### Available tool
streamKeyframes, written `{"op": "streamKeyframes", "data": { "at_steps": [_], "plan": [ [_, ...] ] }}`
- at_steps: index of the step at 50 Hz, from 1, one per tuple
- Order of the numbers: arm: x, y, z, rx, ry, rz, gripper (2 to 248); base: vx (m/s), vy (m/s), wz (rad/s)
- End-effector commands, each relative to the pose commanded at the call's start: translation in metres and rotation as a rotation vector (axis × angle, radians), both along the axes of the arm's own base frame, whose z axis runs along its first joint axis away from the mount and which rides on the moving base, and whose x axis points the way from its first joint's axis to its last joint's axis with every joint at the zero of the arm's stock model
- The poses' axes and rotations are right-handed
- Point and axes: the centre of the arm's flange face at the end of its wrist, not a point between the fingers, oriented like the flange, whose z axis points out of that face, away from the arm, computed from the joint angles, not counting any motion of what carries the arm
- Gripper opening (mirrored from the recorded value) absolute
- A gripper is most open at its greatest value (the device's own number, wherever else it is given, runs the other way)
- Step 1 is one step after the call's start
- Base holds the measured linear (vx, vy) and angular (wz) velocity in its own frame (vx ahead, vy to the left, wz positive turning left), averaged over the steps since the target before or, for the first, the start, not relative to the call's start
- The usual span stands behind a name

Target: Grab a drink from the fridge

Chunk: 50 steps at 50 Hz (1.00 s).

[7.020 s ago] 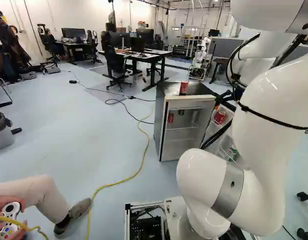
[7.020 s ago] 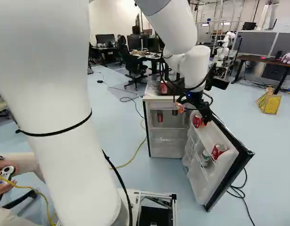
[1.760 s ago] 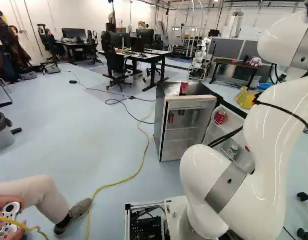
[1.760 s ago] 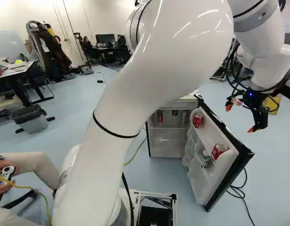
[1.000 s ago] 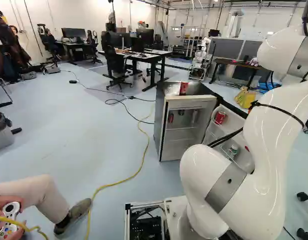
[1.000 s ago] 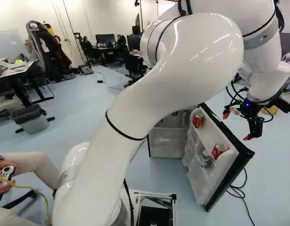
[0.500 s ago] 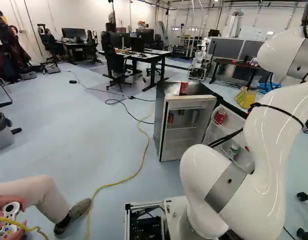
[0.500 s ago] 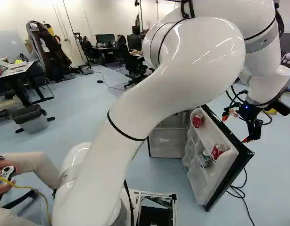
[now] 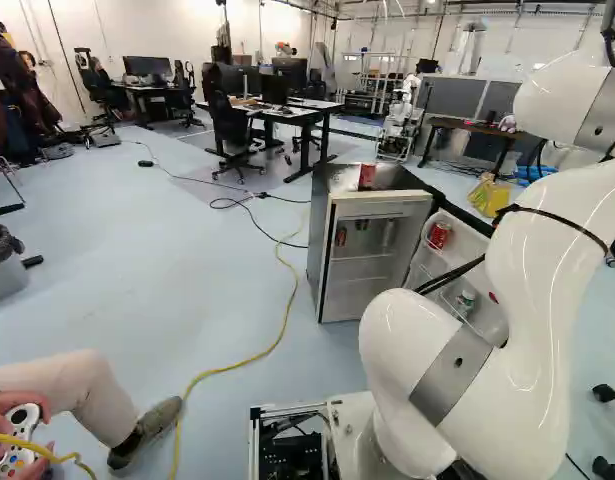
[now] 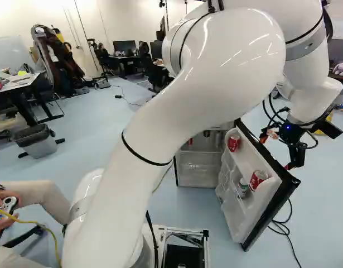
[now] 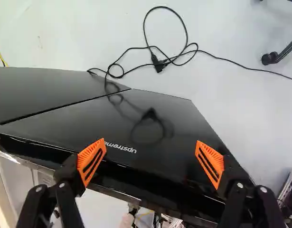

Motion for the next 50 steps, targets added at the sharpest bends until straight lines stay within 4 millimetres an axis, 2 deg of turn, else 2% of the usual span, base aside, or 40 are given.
{"op": "streamKeyframes", "data": {
  "at_steps": [50],
  "plan": [
    [0.007,0.049,-0.001,0.041,0.024,0.048,247,0.0,0.0,0.0]
  ]
}}
